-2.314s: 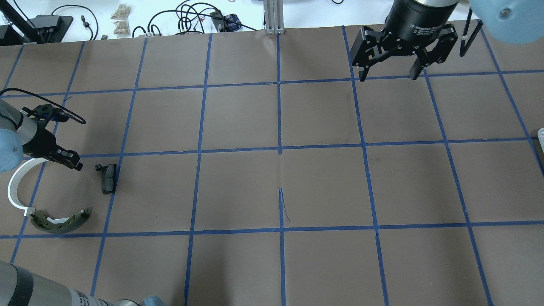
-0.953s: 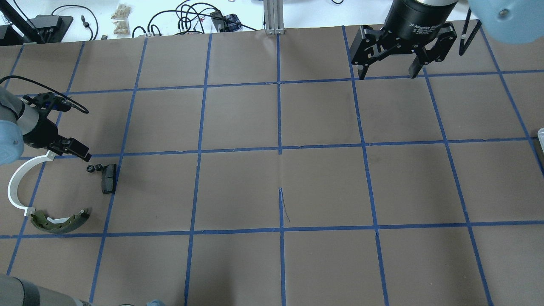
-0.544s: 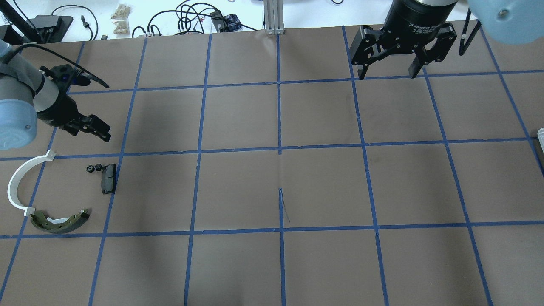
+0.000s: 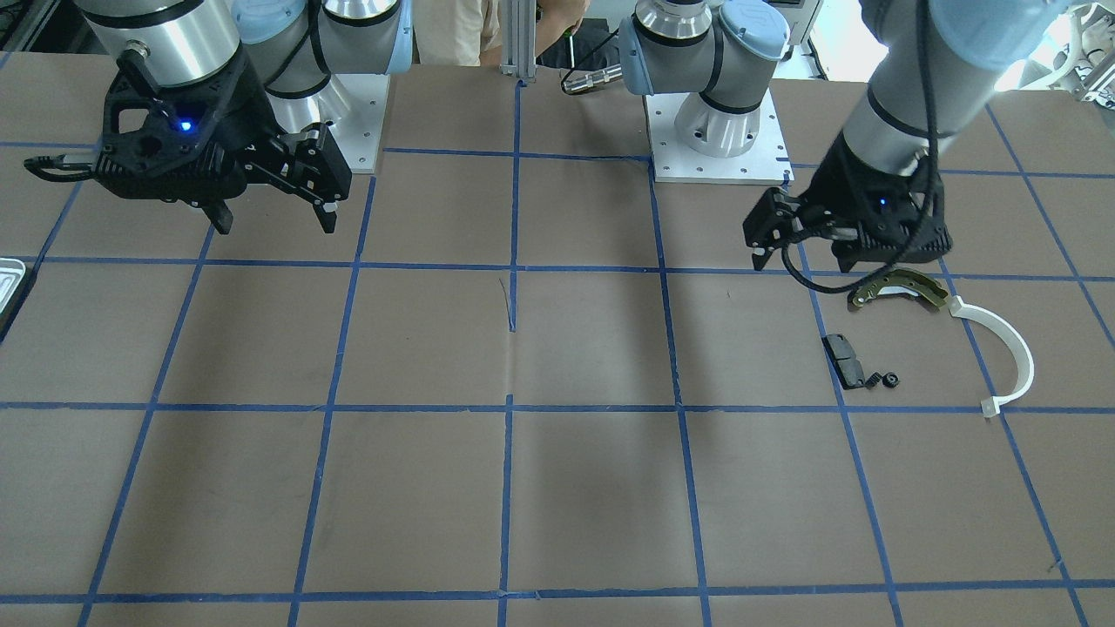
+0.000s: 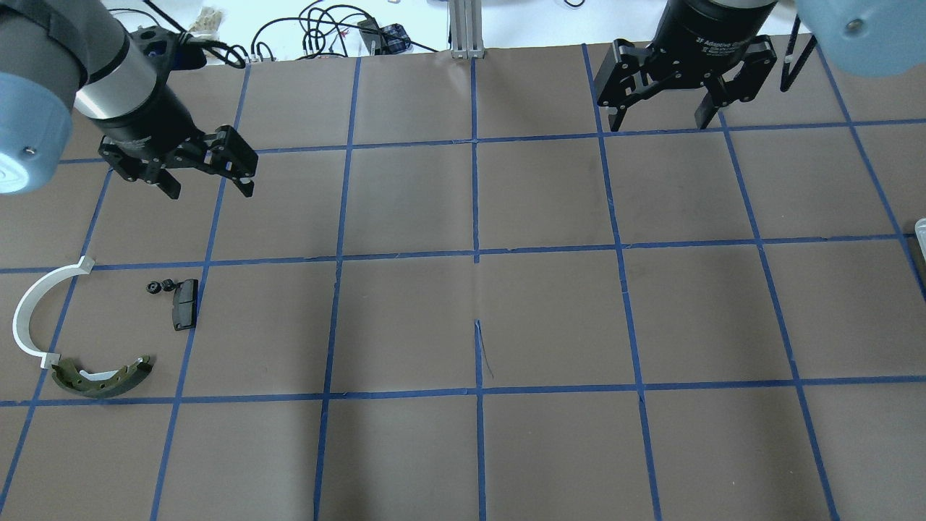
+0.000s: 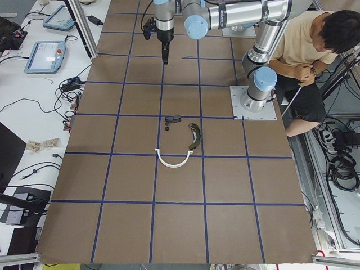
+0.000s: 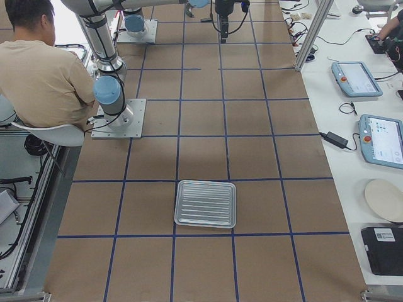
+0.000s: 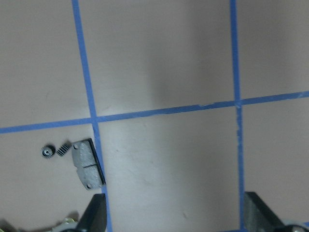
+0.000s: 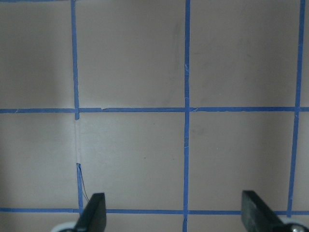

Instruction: Place bearing gear from tray to pile

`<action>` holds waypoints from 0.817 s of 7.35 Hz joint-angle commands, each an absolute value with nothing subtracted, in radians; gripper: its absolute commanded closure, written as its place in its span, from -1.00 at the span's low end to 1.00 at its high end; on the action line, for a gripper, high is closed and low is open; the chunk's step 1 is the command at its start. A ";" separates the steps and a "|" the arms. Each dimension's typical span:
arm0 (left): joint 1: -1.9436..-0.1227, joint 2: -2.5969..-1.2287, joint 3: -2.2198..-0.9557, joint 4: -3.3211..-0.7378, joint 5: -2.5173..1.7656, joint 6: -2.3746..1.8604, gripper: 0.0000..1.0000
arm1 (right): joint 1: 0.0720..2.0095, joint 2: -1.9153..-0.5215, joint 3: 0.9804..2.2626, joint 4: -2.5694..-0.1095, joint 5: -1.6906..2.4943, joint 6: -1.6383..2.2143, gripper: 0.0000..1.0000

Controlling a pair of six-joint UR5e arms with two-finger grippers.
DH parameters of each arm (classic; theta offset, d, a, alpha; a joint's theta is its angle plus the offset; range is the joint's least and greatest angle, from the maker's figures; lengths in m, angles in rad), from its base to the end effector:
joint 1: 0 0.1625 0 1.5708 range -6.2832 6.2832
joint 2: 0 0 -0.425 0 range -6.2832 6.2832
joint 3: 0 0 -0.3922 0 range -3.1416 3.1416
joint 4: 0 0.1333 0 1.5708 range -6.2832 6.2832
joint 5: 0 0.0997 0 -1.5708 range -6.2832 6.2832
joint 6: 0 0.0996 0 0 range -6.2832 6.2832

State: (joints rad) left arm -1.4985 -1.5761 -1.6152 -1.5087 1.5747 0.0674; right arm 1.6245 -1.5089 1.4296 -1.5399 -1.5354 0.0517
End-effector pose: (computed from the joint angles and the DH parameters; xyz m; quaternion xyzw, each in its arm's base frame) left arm -0.0968 -0.5032 0.4696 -0.0025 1.0000 -0.0060 0.0024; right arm 0.1646 -0.5136 0.5232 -0.0014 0.9995 -0.0232 0.0189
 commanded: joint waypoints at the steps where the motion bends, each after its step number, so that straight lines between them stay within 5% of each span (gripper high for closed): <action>1: -1.638 -1.539 -1.552 -1.548 1.594 -0.045 -1.00 | 1.624 -1.509 1.430 -1.542 -1.536 0.052 -1.00; 6: -1.586 -1.511 -1.548 -1.621 1.596 0.005 -1.00 | 1.624 -1.508 1.430 -1.542 -1.536 0.052 -1.00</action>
